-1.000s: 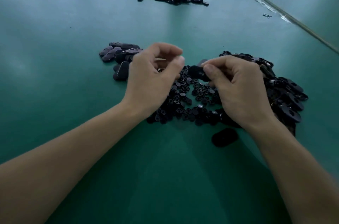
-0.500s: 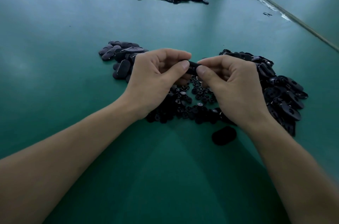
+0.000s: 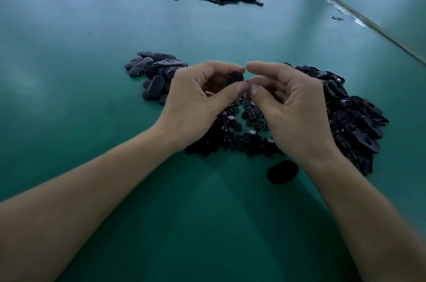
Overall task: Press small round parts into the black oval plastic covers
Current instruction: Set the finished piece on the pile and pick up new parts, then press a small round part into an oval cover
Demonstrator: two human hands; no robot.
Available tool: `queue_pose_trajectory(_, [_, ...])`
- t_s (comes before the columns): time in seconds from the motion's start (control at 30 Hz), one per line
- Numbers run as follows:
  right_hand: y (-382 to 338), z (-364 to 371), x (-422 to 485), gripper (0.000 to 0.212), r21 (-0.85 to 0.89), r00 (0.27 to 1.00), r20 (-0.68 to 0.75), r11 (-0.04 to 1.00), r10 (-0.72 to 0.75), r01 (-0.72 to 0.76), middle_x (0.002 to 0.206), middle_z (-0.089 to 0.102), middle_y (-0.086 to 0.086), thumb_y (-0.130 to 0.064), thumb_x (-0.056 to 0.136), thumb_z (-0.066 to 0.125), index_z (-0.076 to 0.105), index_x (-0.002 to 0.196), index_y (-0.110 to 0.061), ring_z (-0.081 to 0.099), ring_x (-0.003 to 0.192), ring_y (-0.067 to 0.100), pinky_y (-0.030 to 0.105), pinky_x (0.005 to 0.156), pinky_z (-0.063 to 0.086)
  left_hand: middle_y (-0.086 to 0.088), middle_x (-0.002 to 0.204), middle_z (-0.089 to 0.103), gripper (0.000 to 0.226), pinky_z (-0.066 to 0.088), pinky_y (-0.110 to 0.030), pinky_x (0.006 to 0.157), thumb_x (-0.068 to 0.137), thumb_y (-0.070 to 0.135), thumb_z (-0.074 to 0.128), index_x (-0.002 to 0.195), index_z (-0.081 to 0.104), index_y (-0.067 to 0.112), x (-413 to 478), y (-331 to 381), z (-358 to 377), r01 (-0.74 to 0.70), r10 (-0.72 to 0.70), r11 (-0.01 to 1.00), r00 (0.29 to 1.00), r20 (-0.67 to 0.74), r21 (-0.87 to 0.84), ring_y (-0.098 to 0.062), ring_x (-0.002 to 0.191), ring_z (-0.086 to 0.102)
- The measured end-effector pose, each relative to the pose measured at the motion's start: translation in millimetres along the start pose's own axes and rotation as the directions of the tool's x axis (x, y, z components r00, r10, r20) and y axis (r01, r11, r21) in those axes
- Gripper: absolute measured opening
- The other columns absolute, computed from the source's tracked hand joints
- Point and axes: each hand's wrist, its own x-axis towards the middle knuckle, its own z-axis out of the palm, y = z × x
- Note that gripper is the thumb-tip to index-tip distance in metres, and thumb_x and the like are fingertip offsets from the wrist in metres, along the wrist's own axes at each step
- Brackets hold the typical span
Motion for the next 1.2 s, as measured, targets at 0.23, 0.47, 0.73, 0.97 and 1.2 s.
queue_pose_trajectory(0.23, [3.2,-1.1,-6.1,0.009,-0.469,0.978,0.207,0.879,0.013,0.088,0.08,0.065,-0.012,-0.035,0.085,0.073,0.075,0.088,-0.027,0.06,0.083,0.012,0.035,0.077,0.052,0.011,0.073,0.073,0.014,0.05,-0.017,0.065,0.085,0.012,0.076,0.093,0.07,0.022,2.1,-1.8,-0.5,-0.008,0.0,0.998,0.993,-0.121,-0.062,-0.001,0.068,0.064])
queue_pose_trajectory(0.47, [3.9,-0.6,-6.2,0.013,-0.555,0.962,0.265,0.827,0.069,0.094,0.084,0.06,-0.008,-0.041,0.087,0.072,0.073,0.088,-0.027,0.056,0.088,0.017,0.039,0.082,0.05,0.005,0.072,0.072,0.008,0.048,-0.016,0.057,0.09,0.01,0.073,0.089,0.072,0.018,2.2,0.5,0.5,0.001,-0.016,0.995,0.988,-0.156,-0.097,-0.003,0.062,0.062])
queue_pose_trajectory(0.73, [3.0,-0.3,-4.9,0.007,-0.402,0.988,0.151,0.915,0.042,0.022,0.076,0.064,-0.014,-0.026,0.092,0.069,0.065,0.087,-0.026,0.06,0.075,0.004,0.021,0.068,0.048,0.0,0.069,0.072,0.008,0.058,-0.025,0.061,0.087,0.006,0.075,0.088,0.071,0.013,1.8,0.9,-0.9,0.056,-0.08,0.988,0.983,-0.167,-0.146,-0.014,0.062,0.069])
queue_pose_trajectory(0.97, [-3.3,-1.8,-3.1,0.015,-0.199,0.999,-0.015,0.979,-0.039,0.035,0.07,0.067,-0.016,-0.016,0.084,0.076,0.068,0.078,-0.027,0.063,0.068,0.002,0.011,0.062,0.045,0.001,0.073,0.075,0.015,0.055,-0.021,0.063,0.087,0.005,0.075,0.092,0.072,0.018,2.5,0.1,-1.5,0.082,-0.105,0.986,0.981,-0.165,-0.142,-0.012,0.066,0.069])
queue_pose_trajectory(1.2, [0.3,-2.5,-0.9,0.02,-0.138,0.999,-0.053,0.99,-0.001,-0.006,0.077,0.069,-0.017,-0.012,0.086,0.073,0.075,0.097,-0.027,0.067,0.072,0.002,0.024,0.076,0.057,-0.003,0.072,0.075,0.012,0.055,-0.02,0.06,0.085,0.003,0.076,0.087,0.071,0.013,1.9,0.2,-0.5,0.083,-0.108,0.985,0.979,-0.17,-0.149,-0.013,0.064,0.072])
